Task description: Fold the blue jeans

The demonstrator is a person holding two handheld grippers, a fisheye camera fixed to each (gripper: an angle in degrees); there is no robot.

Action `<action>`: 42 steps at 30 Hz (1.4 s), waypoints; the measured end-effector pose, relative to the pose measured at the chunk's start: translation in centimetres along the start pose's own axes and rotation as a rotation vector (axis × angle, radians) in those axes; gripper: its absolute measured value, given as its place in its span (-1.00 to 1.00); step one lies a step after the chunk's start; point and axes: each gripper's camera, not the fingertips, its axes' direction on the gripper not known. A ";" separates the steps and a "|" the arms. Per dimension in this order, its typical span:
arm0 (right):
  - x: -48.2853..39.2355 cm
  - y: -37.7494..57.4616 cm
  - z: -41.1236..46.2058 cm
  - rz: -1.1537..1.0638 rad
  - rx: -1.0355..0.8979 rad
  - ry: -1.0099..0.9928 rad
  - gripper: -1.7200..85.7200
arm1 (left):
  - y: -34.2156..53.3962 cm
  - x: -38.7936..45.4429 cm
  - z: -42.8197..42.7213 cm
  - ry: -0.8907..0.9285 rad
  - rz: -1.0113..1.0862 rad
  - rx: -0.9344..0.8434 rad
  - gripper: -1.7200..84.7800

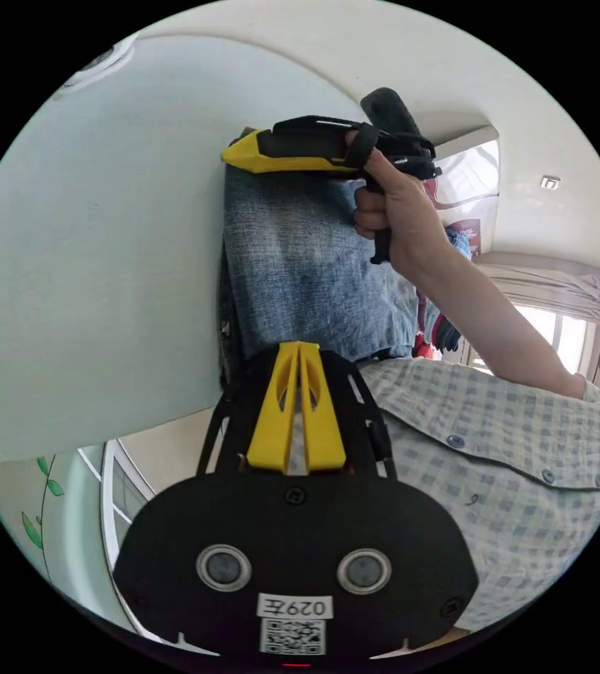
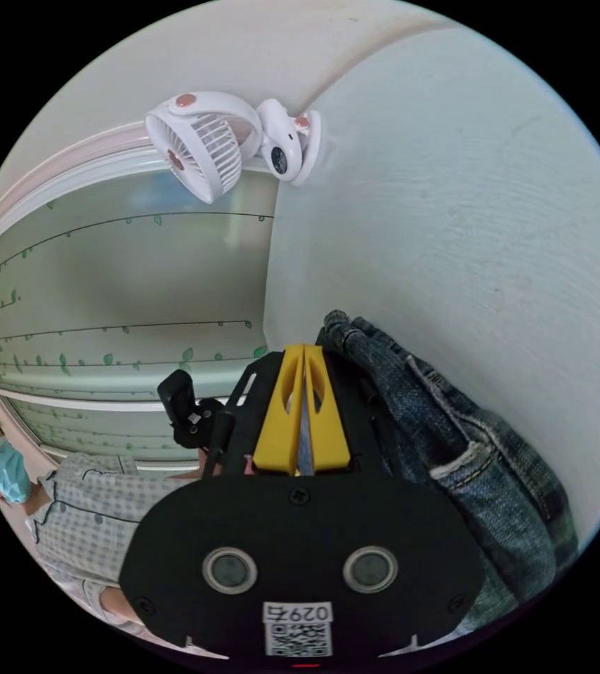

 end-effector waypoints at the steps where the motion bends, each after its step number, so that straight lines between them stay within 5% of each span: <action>1: 0.2 -0.1 -0.1 0.010 0.003 -0.010 -0.98 | -0.2 0.0 0.2 -0.008 0.011 -0.015 -0.98; 13: 1.5 0.6 -3.1 0.039 0.169 -0.085 -0.98 | -4.8 0.8 1.1 -0.095 0.345 -0.299 -0.98; 16: 2.0 2.6 -4.7 -0.001 0.207 -0.266 -0.97 | -4.4 -0.3 1.0 -0.026 0.370 -0.326 -0.98; 20: -1.0 11.4 -9.5 -0.146 0.465 -0.392 -0.97 | -3.1 -1.8 -0.3 0.027 0.344 -0.361 -0.98; 26: -1.7 27.9 -10.7 0.122 0.644 -0.228 -0.97 | -2.5 -0.4 -1.2 0.086 0.422 -0.382 -0.98; 30: 0.9 34.8 -9.2 0.341 0.653 -0.096 -0.97 | -1.4 -0.9 2.0 -0.084 0.436 -0.422 -0.98; 32: 1.9 35.9 -9.3 0.344 0.685 -0.188 -0.97 | -1.2 -1.8 1.8 -0.056 0.390 -0.426 -0.98; 38: -2.0 38.1 -12.1 0.242 0.488 -0.037 -0.96 | 1.9 -3.7 0.1 -0.068 0.310 -0.324 -0.98; 42: -5.8 47.1 -16.8 0.109 0.669 -0.017 -0.91 | 6.1 -6.9 -2.4 0.012 0.170 -0.153 -0.98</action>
